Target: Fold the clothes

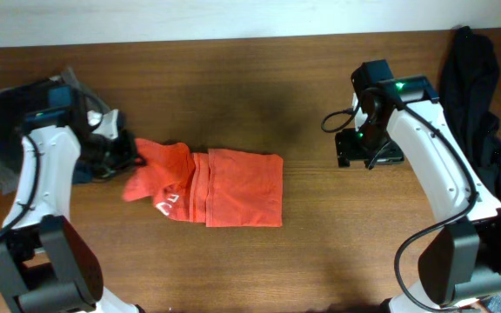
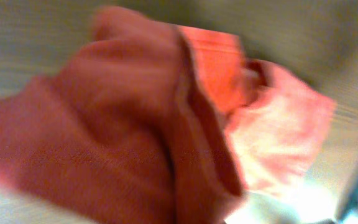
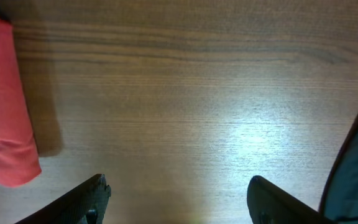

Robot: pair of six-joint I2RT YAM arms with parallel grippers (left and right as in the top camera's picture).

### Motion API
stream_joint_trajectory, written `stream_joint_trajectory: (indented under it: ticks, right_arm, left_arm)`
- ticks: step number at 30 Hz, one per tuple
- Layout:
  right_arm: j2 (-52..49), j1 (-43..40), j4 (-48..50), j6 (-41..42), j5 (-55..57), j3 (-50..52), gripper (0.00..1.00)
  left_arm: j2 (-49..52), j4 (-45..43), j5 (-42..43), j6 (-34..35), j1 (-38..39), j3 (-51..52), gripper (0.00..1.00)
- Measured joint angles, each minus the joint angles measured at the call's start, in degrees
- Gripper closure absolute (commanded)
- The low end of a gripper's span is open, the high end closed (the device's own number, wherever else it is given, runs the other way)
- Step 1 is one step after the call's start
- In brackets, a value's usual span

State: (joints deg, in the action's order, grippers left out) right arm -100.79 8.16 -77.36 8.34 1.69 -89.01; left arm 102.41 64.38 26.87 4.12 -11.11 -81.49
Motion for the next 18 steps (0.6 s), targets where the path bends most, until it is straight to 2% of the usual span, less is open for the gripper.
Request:
stream_joint_trajectory:
  ticks: [7,13,18]
  right_arm:
    - [0.0,0.0,0.04,-0.57,0.0,1.18,0.24]
    - [0.0,0.0,0.17,-0.66,0.0,1.18,0.24]
    - [0.0,0.0,0.17,-0.79,0.0,1.18,0.24]
  left_arm:
    - [-0.02,0.48,6.43,0.0,13.7,-0.13,0.99]
    - [-0.02,0.07,4.46,0.22,25.31,-0.13,0.99]
    - [-0.02,-2.21,3.32,1.57,31.63,-0.13,0.96]
